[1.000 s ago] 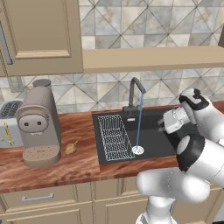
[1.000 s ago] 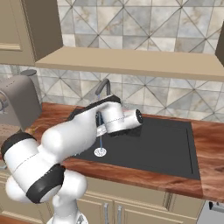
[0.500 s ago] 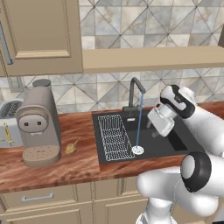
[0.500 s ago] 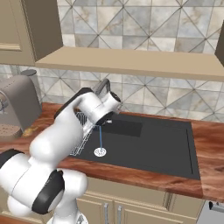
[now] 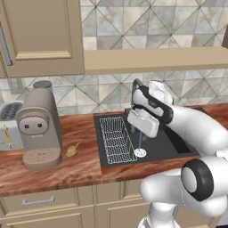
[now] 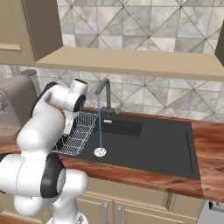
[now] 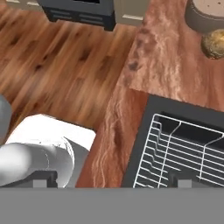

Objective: Turn on the sink faucet. Then move the onion from the counter to the sink. Turn off the sink. Move the vegetable from the sink to the pot next to the stove. Finally move the pot to the front center burner.

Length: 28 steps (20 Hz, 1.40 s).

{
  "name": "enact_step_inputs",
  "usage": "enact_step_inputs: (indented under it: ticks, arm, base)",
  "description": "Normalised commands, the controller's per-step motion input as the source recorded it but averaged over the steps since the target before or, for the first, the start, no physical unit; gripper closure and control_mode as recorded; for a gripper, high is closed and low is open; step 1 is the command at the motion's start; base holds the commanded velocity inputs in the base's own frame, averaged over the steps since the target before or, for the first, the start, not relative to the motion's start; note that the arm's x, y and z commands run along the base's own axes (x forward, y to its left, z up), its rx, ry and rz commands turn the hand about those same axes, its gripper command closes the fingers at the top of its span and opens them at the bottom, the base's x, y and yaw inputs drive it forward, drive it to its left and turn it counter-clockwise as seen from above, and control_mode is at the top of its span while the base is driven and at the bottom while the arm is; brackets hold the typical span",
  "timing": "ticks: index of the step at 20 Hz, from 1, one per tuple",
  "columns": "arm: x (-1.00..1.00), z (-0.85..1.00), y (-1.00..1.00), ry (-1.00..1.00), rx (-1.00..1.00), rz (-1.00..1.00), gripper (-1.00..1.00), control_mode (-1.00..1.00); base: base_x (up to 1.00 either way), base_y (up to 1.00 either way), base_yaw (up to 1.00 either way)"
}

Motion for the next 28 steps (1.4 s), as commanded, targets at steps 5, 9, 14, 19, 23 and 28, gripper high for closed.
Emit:
enact_step_inputs:
  ticks: [5,9,14,19,23,28]
  arm:
    - [0.31,0.02,0.41,-0.02,-0.13,0.4,-1.0,-1.0]
    - [0.19,0.03,0.25,-0.11,-0.05,0.42,-1.0,-1.0]
    - [0.12,0.0,0.24,-0.18,-0.01,0.46,-1.0,-1.0]
    - [0.0,-0.18,0.45,-0.29,0.0,0.45,-1.0,-1.0]
    - [-0.01,-0.44,0.59,-0.16,0.06,0.4,-1.0,-1.0]
    - [0.12,-0.33,0.57,0.0,0.12,0.3,-1.0,-1.0]
  base:
    - [0.0,0.0,0.0]
    - [0.0,0.0,0.0]
    - [0.0,0.0,0.0]
    - [0.0,0.0,0.0]
    - [0.0,0.0,0.0]
    - [0.0,0.0,0.0]
